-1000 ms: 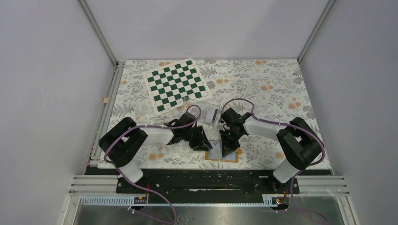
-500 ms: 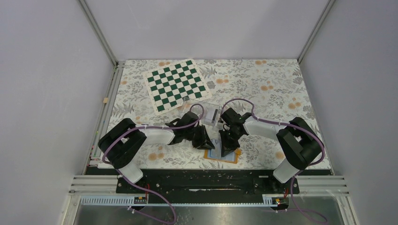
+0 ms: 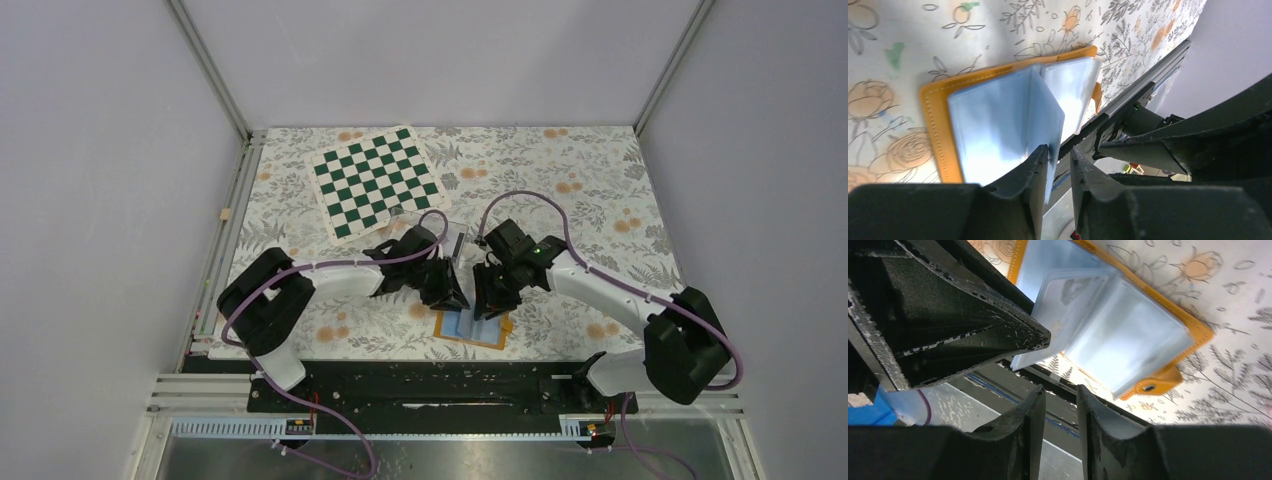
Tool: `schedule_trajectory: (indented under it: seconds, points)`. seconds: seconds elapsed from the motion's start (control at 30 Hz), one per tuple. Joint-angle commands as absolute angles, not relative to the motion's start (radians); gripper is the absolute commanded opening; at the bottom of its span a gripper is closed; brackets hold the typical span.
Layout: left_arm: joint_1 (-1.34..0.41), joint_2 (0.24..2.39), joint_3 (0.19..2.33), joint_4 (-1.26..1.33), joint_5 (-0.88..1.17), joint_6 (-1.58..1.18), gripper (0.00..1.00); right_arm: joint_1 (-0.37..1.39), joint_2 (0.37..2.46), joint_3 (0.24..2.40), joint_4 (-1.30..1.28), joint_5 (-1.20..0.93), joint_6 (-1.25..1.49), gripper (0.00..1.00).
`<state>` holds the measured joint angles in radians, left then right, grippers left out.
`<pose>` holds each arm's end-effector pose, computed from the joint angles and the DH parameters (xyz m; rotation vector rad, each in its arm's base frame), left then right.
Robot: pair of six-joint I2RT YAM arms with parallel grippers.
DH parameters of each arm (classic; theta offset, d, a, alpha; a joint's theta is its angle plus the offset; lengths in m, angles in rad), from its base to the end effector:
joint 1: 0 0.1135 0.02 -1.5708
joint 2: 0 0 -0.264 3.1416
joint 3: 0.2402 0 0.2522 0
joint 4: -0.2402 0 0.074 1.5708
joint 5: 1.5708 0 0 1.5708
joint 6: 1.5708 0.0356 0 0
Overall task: Put the credit cards into the card holder
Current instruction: Turn over the card slot in the card holder.
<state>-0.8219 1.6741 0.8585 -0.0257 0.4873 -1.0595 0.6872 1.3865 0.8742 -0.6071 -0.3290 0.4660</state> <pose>0.2118 -0.2524 0.1602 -0.0682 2.8210 -1.2782 0.1949 0.1748 0.2083 -0.4218 2.8161 0.7522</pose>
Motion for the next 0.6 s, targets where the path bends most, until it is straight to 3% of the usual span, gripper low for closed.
schedule_trajectory:
  seconds: [0.0,0.4,0.57]
  points:
    - [-0.848,1.726,0.925,-0.005,0.546,-1.061,0.27,0.659,1.316,0.898,-0.715,-0.230,0.438,0.37]
    - [-0.931,1.885,0.969,0.176,0.622,-1.162,0.36,0.489,1.212,0.902,-0.751,-0.234,0.388,0.38]
    - [-0.933,1.857,0.981,0.207,0.627,-1.160,0.45,0.477,1.226,0.907,-0.752,-0.255,0.386,0.40]
